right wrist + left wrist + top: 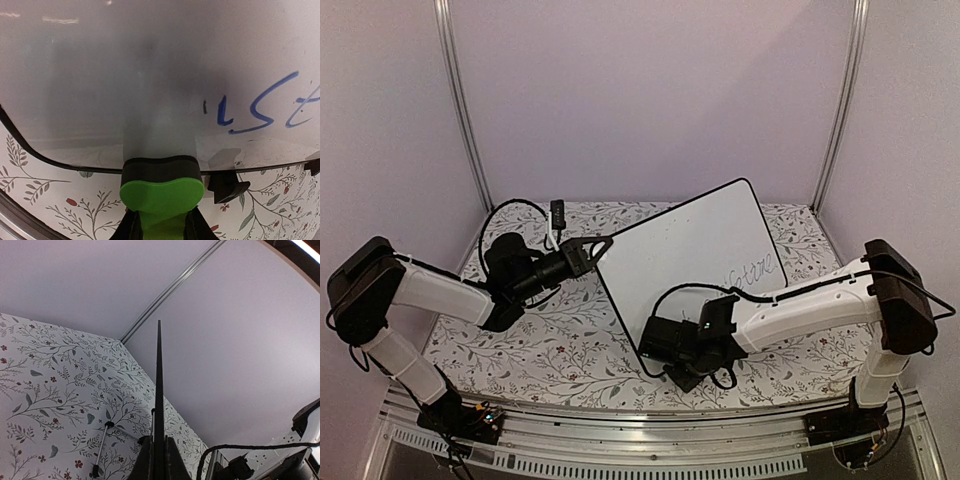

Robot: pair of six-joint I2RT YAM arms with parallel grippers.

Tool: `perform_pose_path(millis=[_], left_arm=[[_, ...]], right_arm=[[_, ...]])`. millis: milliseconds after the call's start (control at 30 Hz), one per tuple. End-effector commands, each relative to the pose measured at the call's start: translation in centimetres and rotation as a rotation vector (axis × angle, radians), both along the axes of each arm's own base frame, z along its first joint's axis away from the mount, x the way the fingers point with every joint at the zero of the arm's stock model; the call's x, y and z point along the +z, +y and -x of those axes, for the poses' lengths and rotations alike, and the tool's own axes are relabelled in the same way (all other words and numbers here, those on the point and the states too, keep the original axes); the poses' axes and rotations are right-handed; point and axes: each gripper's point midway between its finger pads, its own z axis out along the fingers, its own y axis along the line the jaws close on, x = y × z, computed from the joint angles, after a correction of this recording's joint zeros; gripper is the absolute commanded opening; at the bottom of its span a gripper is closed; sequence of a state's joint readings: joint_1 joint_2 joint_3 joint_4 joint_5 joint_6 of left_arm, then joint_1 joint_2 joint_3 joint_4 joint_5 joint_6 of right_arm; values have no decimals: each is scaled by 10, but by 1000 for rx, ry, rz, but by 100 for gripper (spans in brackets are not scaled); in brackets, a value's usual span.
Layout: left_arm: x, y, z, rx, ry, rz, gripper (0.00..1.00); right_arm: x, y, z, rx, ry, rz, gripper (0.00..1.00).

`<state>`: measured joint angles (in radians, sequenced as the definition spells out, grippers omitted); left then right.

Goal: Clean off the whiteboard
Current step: Erase the whiteboard at the center of the board.

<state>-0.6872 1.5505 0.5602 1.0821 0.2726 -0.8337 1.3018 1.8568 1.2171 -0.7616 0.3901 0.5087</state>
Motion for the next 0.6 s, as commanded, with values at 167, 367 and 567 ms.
perform_pose_path(millis=[167,367,567], left_arm=[[-17,-20,23,-124,46,-36,0],[-16,-20,23,-126,45,-35,0],[-17,-21,23,-125,44,-35,0]], right_arm=[[25,20,-33,-43,-98,-102,0],[49,19,-68,-76,-156,-146,0],[70,21,-84,-88,-198,-204,0]])
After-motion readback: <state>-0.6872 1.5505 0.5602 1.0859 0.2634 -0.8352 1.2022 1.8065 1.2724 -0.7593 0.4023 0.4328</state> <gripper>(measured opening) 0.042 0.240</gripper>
